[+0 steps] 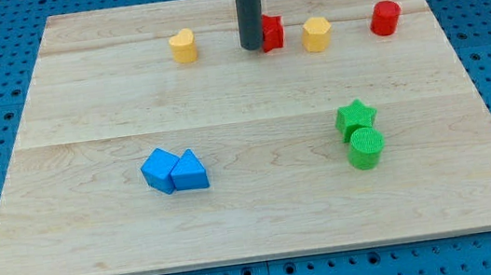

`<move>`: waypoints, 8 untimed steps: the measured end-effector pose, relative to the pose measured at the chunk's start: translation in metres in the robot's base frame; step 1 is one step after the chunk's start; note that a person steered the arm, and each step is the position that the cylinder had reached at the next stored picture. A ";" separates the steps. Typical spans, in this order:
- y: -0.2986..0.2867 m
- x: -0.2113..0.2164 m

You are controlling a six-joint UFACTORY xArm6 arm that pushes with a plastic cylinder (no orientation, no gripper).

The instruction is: Move the red star closer to the red circle

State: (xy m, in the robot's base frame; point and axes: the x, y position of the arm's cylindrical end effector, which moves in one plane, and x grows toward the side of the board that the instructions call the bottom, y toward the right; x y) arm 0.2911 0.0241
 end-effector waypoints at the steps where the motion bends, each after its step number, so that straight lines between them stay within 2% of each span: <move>1: 0.005 -0.033; 3: 0.068 -0.042; 4: 0.039 -0.042; 6: 0.031 -0.017; 8: 0.089 -0.009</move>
State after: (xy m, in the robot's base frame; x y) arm 0.2823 0.1134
